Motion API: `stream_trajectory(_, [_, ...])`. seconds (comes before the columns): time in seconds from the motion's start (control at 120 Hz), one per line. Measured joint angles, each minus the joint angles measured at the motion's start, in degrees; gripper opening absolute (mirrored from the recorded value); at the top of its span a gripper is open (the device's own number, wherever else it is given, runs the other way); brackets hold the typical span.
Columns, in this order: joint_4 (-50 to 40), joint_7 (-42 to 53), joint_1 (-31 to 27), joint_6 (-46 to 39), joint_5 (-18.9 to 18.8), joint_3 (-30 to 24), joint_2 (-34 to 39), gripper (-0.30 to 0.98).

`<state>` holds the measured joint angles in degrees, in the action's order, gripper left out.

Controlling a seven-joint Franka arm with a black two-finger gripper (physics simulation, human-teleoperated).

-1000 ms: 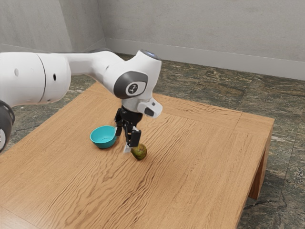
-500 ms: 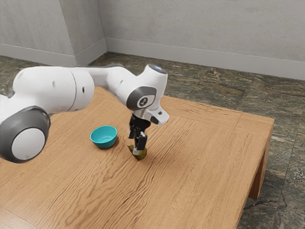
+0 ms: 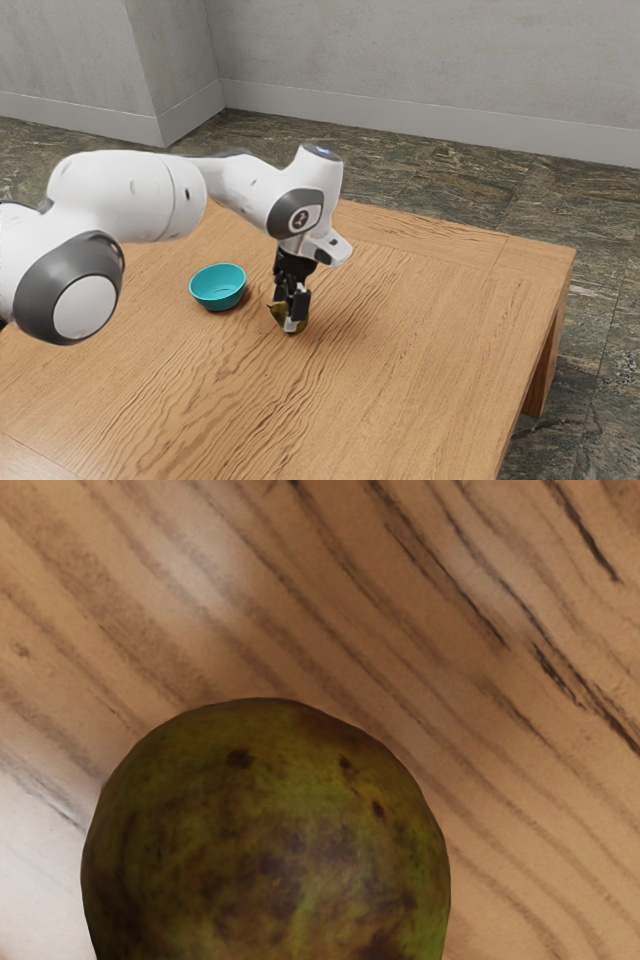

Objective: Place the pear in the bowl.

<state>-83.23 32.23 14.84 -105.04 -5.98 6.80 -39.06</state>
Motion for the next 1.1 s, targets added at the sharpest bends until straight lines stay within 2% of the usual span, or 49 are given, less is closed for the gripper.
stream_trajectory(0.342, [1.3,-1.0,0.0,-0.5,1.6,0.1,-2.6,0.68])
stream_trajectory(1.1, [2.9,-1.9,0.0,-0.7,1.7,0.8,-4.3,0.38])
